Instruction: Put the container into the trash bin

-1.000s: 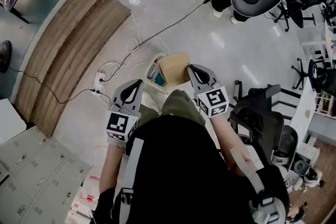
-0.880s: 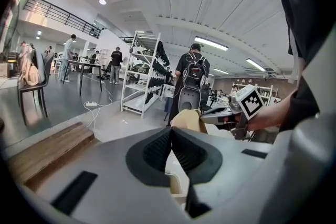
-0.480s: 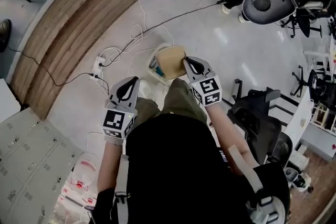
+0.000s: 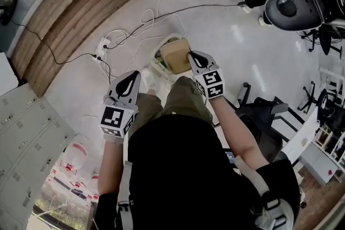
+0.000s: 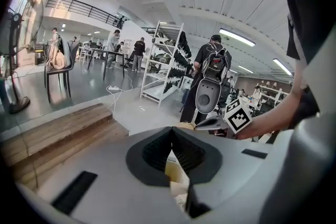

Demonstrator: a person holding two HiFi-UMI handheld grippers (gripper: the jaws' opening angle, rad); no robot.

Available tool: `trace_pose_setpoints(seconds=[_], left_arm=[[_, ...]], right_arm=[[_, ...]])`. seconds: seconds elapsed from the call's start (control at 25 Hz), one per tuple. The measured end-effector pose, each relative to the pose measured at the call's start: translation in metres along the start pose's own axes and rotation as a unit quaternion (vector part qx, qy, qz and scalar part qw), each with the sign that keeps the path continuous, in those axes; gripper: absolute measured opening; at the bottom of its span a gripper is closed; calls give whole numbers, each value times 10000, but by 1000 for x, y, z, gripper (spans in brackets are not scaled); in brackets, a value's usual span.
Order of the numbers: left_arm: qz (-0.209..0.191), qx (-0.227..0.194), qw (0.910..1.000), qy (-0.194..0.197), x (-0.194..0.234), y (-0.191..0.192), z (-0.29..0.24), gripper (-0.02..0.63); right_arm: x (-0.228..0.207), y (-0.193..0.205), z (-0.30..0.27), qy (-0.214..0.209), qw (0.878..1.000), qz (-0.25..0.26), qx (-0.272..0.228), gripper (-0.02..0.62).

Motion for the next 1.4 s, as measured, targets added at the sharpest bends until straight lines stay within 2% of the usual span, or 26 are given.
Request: trace_pose_setpoints(seconds=[0.36,0.48,1.04,1.4], left_arm=[[386,196,9984,-357,-9,9,-19,9],[395,150,9982,-415,-9,12,-24,9],[834,23,9944,-646,-4,32,-43,9],[1054,44,9897,-969,3,48,-46,9]], right_arm=[[-16,35,-52,-408,9980,147,460,23],[-19,48,-70,-506,9967,198,599,23],[-27,115,-141,-722,9889,265,1274,24],[-36,157,-183,-796,9820,184,1704,23]])
Point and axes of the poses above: the fingertips, and each gripper's own axes: z backward along the fingers, x to its left, y out of its underside, the point moved 5 cm from there along z, backward along the fingers, and after that the axes turned 5 degrees about y, right-handed, at the moved point
